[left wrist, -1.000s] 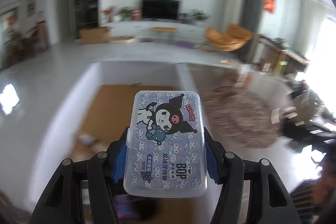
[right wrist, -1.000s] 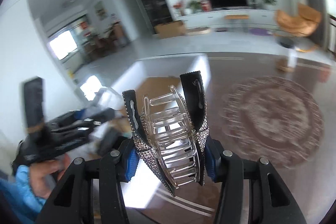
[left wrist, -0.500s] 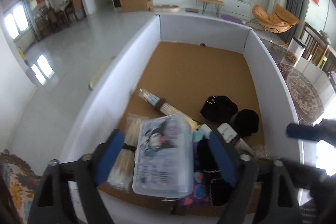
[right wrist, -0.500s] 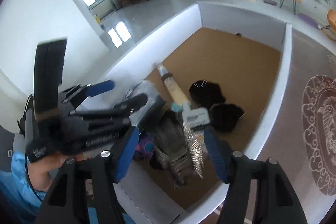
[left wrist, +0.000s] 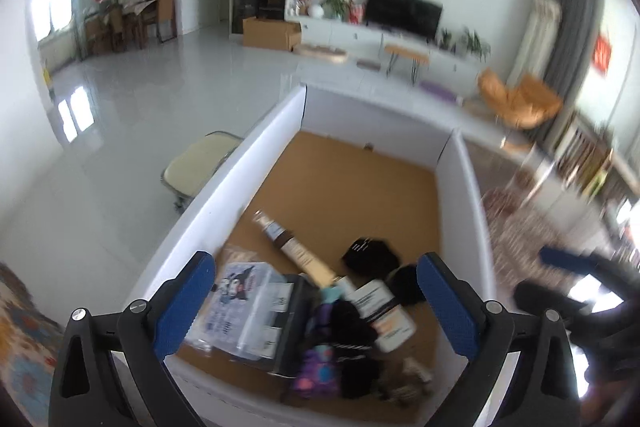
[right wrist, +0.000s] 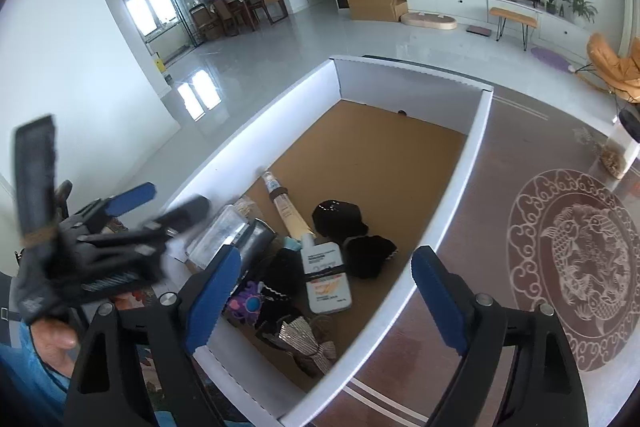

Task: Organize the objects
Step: 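Carry the case and claw clip into the white bin and open both tools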

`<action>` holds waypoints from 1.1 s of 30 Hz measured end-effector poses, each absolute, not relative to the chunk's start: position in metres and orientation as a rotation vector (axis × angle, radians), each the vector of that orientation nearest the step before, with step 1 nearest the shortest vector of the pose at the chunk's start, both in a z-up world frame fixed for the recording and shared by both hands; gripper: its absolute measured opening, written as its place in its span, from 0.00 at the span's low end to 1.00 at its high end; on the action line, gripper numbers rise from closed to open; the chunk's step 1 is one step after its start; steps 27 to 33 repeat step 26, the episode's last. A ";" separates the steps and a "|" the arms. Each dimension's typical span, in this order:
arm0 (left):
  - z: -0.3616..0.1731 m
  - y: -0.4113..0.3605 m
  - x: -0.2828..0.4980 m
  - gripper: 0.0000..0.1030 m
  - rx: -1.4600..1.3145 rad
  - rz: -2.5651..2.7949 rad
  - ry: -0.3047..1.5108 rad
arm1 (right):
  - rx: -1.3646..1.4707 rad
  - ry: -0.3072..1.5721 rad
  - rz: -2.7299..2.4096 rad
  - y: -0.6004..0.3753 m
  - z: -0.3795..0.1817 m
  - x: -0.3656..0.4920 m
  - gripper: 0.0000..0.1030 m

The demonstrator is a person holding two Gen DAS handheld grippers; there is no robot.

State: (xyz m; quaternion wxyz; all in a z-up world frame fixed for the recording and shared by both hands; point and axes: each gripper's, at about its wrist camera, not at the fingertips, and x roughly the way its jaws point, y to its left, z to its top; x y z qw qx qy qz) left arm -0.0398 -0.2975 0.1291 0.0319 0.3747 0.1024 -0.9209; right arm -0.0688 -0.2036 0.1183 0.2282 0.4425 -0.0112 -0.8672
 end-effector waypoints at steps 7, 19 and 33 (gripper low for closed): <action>0.130 -0.283 -0.039 0.99 1.136 -2.649 0.080 | 1.237 0.025 -2.379 -0.212 0.115 -0.067 0.85; 0.126 -0.289 -0.038 0.99 1.149 -2.612 0.033 | 1.250 0.091 -2.358 -0.227 0.108 -0.067 0.85; 0.128 -0.296 -0.034 1.00 1.106 -2.641 0.112 | 1.258 0.086 -2.350 -0.229 0.104 -0.067 0.85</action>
